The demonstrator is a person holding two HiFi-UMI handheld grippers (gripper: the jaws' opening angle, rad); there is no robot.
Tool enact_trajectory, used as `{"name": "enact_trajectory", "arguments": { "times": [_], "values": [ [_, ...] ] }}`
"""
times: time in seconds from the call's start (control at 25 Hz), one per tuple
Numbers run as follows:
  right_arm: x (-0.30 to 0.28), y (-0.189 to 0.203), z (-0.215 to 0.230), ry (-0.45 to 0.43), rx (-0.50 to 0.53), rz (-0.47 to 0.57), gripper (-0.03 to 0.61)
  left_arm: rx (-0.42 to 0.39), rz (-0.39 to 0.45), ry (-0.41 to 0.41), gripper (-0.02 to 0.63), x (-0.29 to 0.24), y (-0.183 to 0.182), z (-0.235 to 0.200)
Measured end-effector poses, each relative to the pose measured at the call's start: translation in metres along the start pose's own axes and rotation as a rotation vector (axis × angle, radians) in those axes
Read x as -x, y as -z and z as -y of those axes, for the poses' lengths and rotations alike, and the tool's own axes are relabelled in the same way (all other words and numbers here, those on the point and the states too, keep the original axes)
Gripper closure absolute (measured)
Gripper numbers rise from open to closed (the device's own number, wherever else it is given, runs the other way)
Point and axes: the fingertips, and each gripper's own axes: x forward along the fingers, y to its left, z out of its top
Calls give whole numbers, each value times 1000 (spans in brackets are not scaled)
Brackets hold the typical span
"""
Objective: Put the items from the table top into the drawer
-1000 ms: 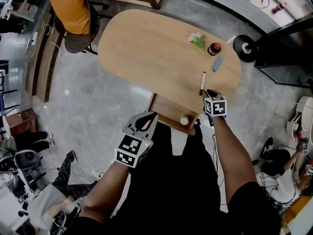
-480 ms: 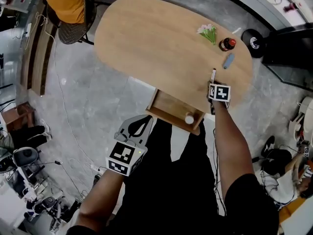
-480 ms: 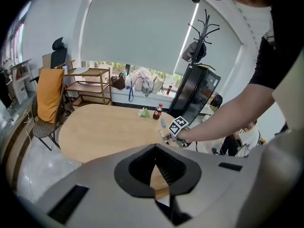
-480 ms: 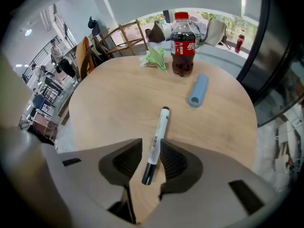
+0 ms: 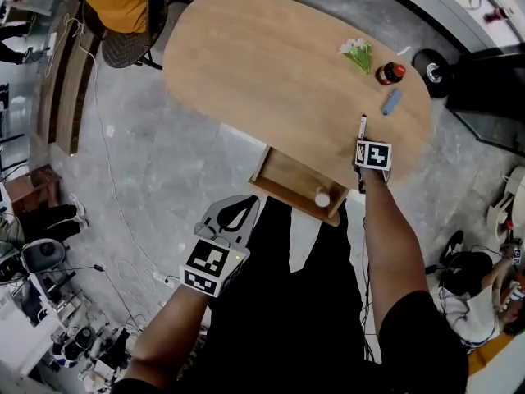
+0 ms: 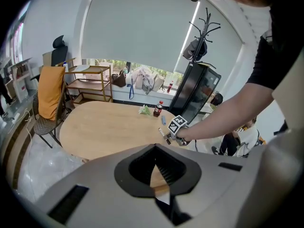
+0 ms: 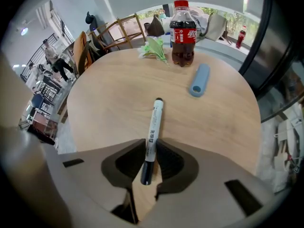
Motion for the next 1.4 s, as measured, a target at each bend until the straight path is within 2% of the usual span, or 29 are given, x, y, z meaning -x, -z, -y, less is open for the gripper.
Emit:
{"name": "enact_trajectory", "arguments": {
  "times": [0.32,0.48,0.68,0.88,1.0,1.12,1.24,1.4],
  "values": [
    [16,4,-16,-85,43,29,520,2,8,11,612,-7,-1,10],
    [32,13,-42,-153,84,71,520,-4,22,25,612,-12,-6,11],
    [52,56,-113,-259,309,48,520,7,48,25,612,-18,-10,0],
    [40,131,-185,-350,662,-90,520,11,50,21,612,-20,-5,-11],
    [15,165,-206,-347,839,-181,520,9,44,29,612,-17,0,-19],
    [-15,181,-207,-289,940,-259,520,2,32,48,612,-16,7,-27],
    [-41,190,-200,-239,950,-314,520,-14,16,66,612,-21,13,-33],
    [-70,205,-197,-229,929,-351,520,-21,3,75,612,-29,22,-46]
  ]
}}
